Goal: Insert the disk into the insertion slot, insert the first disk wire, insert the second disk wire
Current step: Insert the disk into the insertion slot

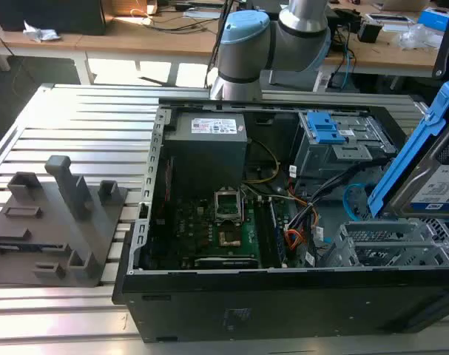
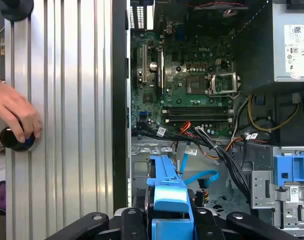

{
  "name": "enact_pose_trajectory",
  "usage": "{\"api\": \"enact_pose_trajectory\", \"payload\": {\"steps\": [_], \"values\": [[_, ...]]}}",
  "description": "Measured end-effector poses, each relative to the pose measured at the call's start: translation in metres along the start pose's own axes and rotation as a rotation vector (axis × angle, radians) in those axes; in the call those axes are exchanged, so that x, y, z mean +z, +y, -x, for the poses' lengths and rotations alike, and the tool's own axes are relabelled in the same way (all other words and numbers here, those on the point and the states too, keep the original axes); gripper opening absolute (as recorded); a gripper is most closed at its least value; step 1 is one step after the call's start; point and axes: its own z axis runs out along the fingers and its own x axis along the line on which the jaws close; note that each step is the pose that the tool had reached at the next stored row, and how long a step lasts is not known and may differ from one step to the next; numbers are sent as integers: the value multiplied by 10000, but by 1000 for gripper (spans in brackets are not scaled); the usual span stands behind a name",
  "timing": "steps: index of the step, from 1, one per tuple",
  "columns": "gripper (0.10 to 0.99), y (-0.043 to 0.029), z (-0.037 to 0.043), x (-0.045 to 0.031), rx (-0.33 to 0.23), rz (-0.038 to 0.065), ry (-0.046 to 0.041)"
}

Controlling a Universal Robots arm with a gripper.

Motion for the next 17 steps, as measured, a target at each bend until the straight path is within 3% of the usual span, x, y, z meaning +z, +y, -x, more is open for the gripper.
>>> {"api": "enact_pose_trajectory", "payload": {"steps": [4,15,17], "values": [[369,-3,0,82,1,0,17],[369,-8,1,222,1,0,17],[369,-12,2,322,1,0,15]]}}
